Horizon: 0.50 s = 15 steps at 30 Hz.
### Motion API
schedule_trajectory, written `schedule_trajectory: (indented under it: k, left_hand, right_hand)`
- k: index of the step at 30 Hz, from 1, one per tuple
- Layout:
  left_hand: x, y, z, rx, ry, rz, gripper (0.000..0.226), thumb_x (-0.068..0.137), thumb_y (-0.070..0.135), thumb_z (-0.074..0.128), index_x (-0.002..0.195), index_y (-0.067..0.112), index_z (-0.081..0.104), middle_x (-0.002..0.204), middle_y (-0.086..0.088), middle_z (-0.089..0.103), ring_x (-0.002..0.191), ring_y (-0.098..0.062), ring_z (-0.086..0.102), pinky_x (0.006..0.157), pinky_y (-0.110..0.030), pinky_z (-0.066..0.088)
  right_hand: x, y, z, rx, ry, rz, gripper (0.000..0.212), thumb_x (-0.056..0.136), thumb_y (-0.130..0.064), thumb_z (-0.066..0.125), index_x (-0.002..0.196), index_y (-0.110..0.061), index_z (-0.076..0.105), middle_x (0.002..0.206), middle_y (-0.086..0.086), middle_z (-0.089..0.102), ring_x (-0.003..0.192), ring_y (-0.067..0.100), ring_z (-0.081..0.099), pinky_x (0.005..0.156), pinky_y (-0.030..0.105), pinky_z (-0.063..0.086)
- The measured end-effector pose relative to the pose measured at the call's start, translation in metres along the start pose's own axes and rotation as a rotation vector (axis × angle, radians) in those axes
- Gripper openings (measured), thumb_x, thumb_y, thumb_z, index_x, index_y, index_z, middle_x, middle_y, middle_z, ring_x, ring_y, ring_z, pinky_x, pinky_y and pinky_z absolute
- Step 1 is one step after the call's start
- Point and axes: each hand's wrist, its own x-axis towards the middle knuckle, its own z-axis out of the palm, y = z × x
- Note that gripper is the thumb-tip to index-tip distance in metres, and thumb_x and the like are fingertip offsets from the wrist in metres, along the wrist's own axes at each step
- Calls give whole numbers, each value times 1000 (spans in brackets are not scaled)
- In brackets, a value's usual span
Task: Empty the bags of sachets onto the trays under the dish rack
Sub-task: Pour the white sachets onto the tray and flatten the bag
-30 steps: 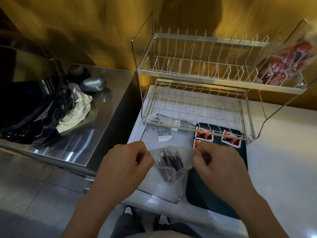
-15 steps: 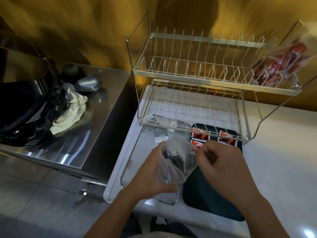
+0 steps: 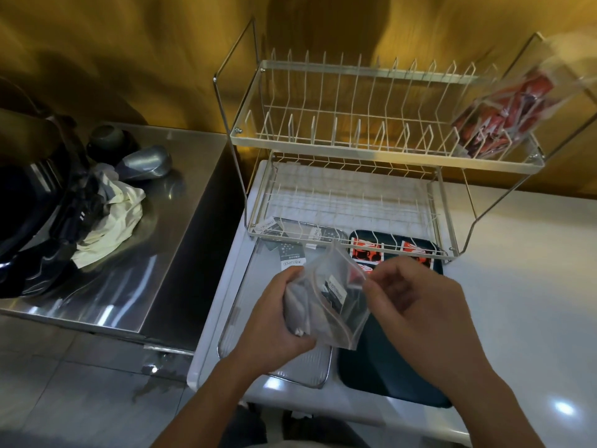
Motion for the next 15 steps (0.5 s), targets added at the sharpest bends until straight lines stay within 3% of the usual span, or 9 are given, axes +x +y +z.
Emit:
schedule_trajectory:
  k: [4,7,9,11,15]
  left_hand:
    - [-5,3,-14,50,27,14,93,60,32,86,138,35,35,127,15,52,117,-1,55,94,-23,54]
    - [-7,-3,-23,62,15,34,87,65,13,88,126,52,40,113,26,58,112,15,53,92,-19,53]
    - [-8,-5,-32,85,-1,34,89,64,22,87,124,61,34,117,34,54,113,16,52,92,-8,47]
    - [-10,-5,-42,124,-3,53,92,59,34,83,132,52,30,126,30,47,118,13,47,94,-2,39]
    - [-16,-8,-63,125,-32,79,95,57,29,81,141,34,35,131,17,48,122,7,47,97,-2,37]
  right_hand:
    - [0,-20,-7,42,112,-80,14,76,-15,80,83,-21,70,73,-10,66,73,13,60,60,14,49]
    - [-1,-32,-2,17,-21,-152,8,79,-17,75,85,-22,73,75,-12,68,76,6,63,65,8,49]
    - [0,-36,7,-66,-105,-133,10,79,-18,75,86,-25,73,76,-15,69,81,3,63,69,5,48]
    - [0,-40,16,-115,-140,-93,11,79,-19,75,86,-27,75,76,-20,68,87,-1,62,74,3,47]
    - [2,-51,32,-75,-211,3,11,82,-16,72,90,-23,77,76,-26,63,92,-11,59,73,-2,46]
